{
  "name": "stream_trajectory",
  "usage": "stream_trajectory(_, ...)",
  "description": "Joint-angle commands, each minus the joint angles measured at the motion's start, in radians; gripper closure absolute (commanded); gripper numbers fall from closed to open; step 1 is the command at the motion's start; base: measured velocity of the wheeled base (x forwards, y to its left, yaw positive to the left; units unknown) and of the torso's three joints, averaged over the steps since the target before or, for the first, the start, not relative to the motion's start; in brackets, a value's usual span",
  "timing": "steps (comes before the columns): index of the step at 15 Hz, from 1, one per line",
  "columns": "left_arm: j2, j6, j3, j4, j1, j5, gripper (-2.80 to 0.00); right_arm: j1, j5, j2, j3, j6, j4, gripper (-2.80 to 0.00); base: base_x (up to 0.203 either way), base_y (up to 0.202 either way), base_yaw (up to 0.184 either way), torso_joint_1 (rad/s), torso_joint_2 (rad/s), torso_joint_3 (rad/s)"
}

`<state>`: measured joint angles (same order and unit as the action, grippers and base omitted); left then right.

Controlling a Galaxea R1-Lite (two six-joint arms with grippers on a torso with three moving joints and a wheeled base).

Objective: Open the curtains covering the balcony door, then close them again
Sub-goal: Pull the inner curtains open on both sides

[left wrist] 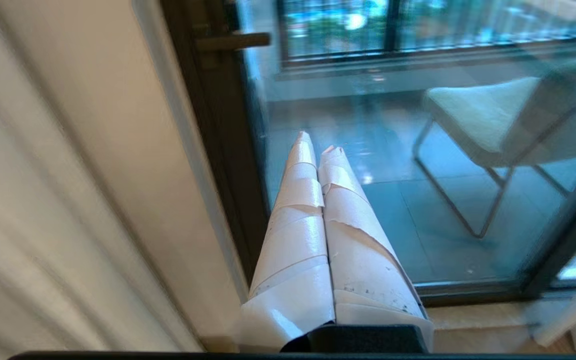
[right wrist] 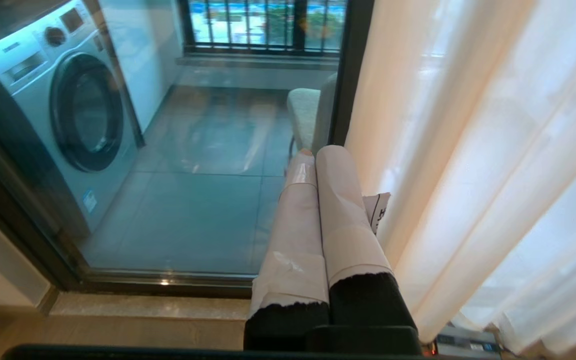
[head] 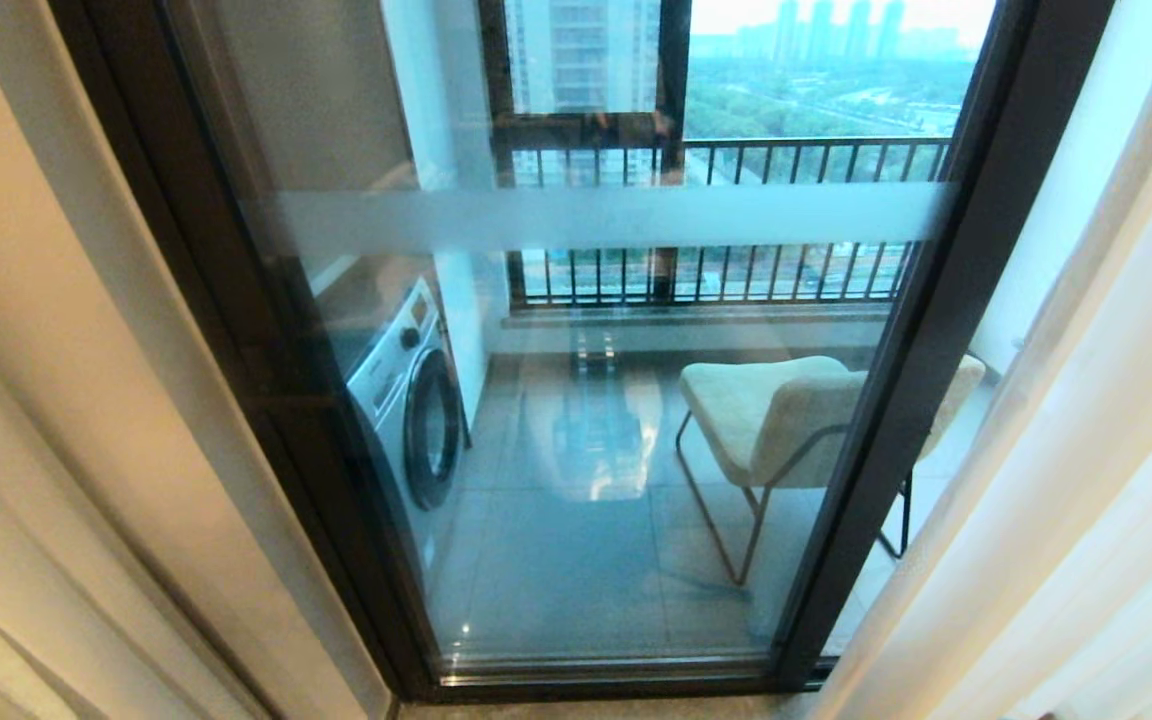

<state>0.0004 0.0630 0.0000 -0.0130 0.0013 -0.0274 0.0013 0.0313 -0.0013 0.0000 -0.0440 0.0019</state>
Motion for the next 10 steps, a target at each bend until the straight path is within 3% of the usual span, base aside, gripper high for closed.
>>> stream_trajectory(1,0.000,0.000,0.000,-0.001,0.000,0.000,0.00,0.000,0.001,0.001,0.000,0.004,0.000,0.00,-0.001,-0.201,0.122,0.002,0.00,0.002)
stream_trajectory(5,0.000,0.000,0.000,-0.001,0.000,0.000,0.00,0.000,0.001,0.001,0.000,0.007,0.000,0.00,0.000,-0.192,0.109,0.003,0.00,0.001)
stream_trajectory(10,0.000,0.000,0.000,-0.001,0.000,0.000,0.00,0.000,-0.002,0.001,0.000,0.019,-0.002,0.00,0.000,-0.187,0.012,0.003,0.00,0.002)
